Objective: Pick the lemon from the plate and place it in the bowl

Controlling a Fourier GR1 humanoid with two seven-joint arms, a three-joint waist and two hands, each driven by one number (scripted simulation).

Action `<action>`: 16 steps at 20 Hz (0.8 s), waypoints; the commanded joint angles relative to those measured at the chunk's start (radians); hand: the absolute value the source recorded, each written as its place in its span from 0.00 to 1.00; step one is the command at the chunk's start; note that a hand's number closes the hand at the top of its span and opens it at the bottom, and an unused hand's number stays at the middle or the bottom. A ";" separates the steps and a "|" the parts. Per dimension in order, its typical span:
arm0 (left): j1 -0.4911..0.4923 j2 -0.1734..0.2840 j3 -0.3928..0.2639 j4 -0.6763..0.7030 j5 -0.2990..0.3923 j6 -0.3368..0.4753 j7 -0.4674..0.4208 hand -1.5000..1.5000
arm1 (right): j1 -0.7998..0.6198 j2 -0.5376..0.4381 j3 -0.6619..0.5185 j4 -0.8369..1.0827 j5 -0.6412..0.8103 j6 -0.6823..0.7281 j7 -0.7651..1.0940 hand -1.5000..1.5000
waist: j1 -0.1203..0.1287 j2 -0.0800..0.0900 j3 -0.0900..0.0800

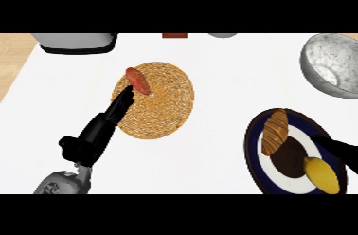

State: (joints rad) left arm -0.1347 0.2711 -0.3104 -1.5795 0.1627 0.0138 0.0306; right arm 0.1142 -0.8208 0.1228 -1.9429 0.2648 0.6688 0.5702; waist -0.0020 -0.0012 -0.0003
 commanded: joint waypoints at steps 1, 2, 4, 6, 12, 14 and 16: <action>-0.028 0.014 0.060 0.043 0.010 -0.069 -0.017 0.50 | -0.018 0.072 0.008 -0.024 0.089 -0.015 0.005 0.00 | -0.001 0.001 0.000; -0.015 -0.014 0.029 0.010 -0.020 -0.045 0.024 0.50 | 0.058 0.057 -0.032 -0.076 0.098 -0.011 -0.020 0.00 | -0.005 0.000 0.000; 0.032 0.025 0.064 -0.054 0.017 -0.084 0.008 0.50 | 0.027 0.097 0.023 0.036 0.215 -0.080 -0.109 0.00 | 0.004 0.000 0.001; 0.048 -0.026 0.018 0.014 -0.057 -0.045 -0.048 0.50 | 0.099 0.095 0.030 0.013 0.296 -0.145 -0.181 0.00 | -0.003 0.000 0.001; -0.041 -0.066 0.061 0.077 -0.083 -0.054 -0.027 0.50 | 0.047 0.157 0.032 -0.009 0.404 -0.160 -0.116 0.00 | -0.003 0.001 0.000; -0.037 -0.084 0.066 0.052 -0.073 -0.058 0.017 0.50 | 0.091 0.192 0.072 0.085 0.499 -0.243 -0.192 0.00 | -0.002 0.001 0.000; 0.008 -0.057 0.093 0.020 -0.065 -0.083 -0.009 0.50 | 0.144 0.153 -0.014 0.111 0.484 -0.272 -0.292 0.00 | -0.003 0.000 0.000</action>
State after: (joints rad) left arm -0.1445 0.2096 -0.2492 -1.5583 0.1023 -0.0477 0.0387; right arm 0.2038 -0.6756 0.1398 -1.8704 0.6851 0.4564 0.3556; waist -0.0038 -0.0007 0.0002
